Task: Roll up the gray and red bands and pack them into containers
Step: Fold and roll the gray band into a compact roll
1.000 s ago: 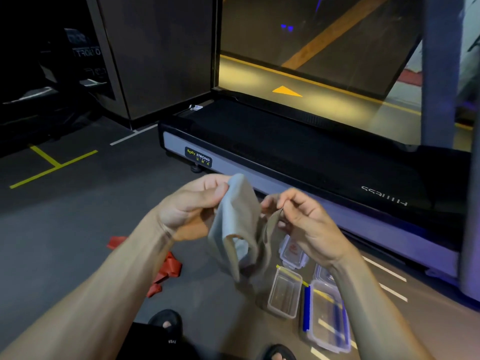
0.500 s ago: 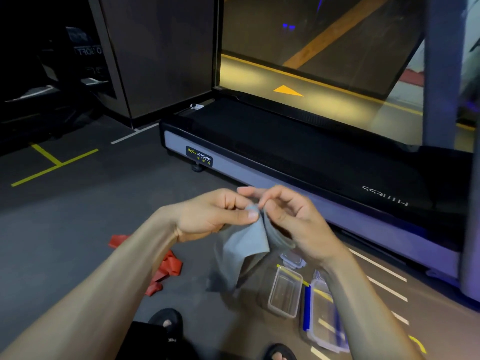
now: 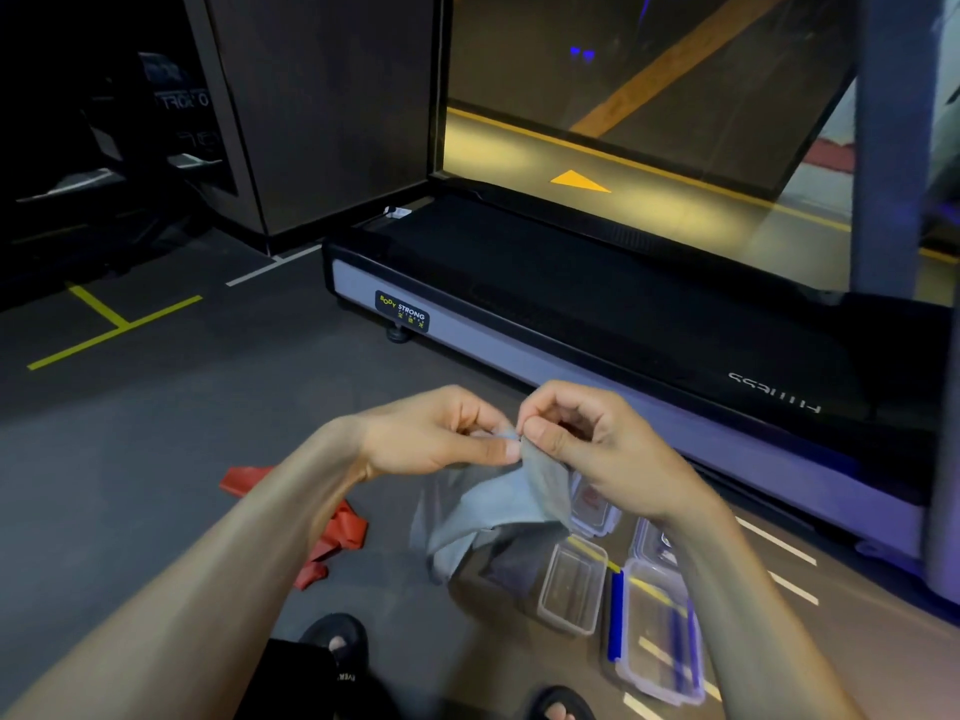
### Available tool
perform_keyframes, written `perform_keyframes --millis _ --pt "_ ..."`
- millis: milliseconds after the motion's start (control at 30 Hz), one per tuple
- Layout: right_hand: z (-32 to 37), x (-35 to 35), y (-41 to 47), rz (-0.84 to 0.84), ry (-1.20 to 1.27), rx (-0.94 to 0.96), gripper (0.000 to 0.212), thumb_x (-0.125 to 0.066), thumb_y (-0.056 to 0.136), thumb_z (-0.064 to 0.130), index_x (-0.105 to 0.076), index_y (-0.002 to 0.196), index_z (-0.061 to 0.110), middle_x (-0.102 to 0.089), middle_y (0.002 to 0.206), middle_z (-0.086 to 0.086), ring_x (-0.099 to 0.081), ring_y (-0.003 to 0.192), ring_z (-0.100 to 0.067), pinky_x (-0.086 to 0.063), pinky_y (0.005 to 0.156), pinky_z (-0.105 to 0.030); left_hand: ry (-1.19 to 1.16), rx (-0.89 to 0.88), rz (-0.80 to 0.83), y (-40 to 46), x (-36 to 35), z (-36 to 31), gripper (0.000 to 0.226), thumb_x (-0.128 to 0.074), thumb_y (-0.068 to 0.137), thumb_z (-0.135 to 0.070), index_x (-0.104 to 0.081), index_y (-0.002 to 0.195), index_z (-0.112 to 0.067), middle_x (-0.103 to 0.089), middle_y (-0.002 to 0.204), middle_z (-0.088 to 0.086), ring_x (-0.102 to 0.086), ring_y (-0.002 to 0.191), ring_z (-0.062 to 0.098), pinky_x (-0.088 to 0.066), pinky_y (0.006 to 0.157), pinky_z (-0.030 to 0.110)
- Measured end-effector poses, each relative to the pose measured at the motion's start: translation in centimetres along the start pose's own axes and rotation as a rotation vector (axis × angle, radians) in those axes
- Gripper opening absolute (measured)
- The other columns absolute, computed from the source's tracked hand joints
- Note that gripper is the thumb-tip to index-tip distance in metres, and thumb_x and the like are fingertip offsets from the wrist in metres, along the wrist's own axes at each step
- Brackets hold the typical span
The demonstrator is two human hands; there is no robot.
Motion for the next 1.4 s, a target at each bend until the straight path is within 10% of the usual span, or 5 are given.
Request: perform_keyframes --millis 167,333,767,1200,1400 --pt "0.5 3.1 -0.1 -0.227 0.691 0.016 0.012 -0.07 0.089 0.032 -0.065 0.087 0.02 -0.053 0.079 0.001 -0.048 0.068 -0.01 -0.043 0.061 -0.02 0.032 0.053 0.043 -0.3 -0.3 0.8 0.037 -0.062 0.1 -0.034 -0.072 0.112 0.0 -0.074 0.107 0.018 -0.061 0.093 0.018 -0.05 0.089 0.042" --pt "-0.4 5.4 -0.6 -0.34 0.999 0.047 0.03 -0.088 0.075 0.033 -0.06 0.082 0.023 -0.052 0.073 0.008 -0.041 0.064 -0.011 -0.038 0.06 -0.026 0.017 0.029 -0.042 0.0 0.5 1.0 0.056 -0.075 0.086 -0.058 -0.074 0.104 -0.005 -0.058 0.079 0.021 -0.04 0.076 0.028 -0.032 0.078 0.042" --pt "-1.1 5.5 -1.5 -0.374 1.018 0.018 0.039 -0.037 0.108 0.02 -0.066 0.082 0.022 -0.059 0.076 0.007 -0.057 0.063 -0.009 -0.053 0.06 -0.021 0.04 -0.029 -0.092 -0.2 0.4 0.5 0.076 -0.071 0.086 -0.065 -0.064 0.097 0.01 -0.053 0.072 0.03 -0.037 0.071 0.029 -0.031 0.066 0.046" --pt "-3.3 1.0 -0.8 -0.13 0.572 -0.138 0.014 -0.071 0.091 0.032 -0.066 0.088 0.02 -0.053 0.07 0.002 -0.045 0.058 -0.005 -0.034 0.054 -0.018 -0.728 -0.331 0.013 -1.9 1.0 -3.4 0.028 -0.082 0.082 -0.036 -0.074 0.089 -0.009 -0.07 0.071 0.003 -0.067 0.058 0.01 -0.054 0.057 0.021" --pt "-1.9 0.1 -0.1 -0.218 0.867 -0.01 0.009 -0.069 0.094 0.027 -0.067 0.091 0.019 -0.067 0.106 -0.009 -0.065 0.103 -0.023 -0.053 0.098 -0.041 -0.757 -0.232 -0.162 -1.8 1.8 -2.6 0.062 -0.096 0.058 -0.042 -0.059 0.087 -0.003 -0.047 0.079 0.01 -0.048 0.065 0.018 -0.039 0.062 0.03"
Point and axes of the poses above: each hand's wrist, its own y-axis towards the middle knuckle, its own x-axis out of the back of the hand, z = x × y, the point moved 6 cm from there along y, towards the middle knuckle
